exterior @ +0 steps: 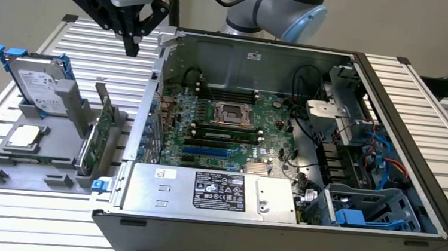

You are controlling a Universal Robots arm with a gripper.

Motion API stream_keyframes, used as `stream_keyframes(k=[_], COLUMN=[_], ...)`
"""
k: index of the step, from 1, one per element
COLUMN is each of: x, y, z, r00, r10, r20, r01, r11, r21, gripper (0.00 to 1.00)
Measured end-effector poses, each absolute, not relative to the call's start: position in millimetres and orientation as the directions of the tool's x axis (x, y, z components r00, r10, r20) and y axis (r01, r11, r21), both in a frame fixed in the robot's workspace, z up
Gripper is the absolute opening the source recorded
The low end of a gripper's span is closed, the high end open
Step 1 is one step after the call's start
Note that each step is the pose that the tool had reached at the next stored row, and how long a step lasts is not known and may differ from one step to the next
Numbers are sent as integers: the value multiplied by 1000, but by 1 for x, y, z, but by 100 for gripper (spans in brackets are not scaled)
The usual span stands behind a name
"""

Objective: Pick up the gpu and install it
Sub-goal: 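Reach for the gpu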

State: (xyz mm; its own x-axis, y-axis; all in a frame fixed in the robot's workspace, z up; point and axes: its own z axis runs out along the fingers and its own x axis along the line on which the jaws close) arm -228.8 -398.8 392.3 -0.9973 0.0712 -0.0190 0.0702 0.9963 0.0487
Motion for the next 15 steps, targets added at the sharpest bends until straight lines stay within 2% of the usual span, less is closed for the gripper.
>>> stream_keyframes(k=[15], x=[-247], y=[-399], z=[392], r00=[-997], r10=[71], r20=[-19], r01=[70], r11=[996], r21=[49], gripper=[0])
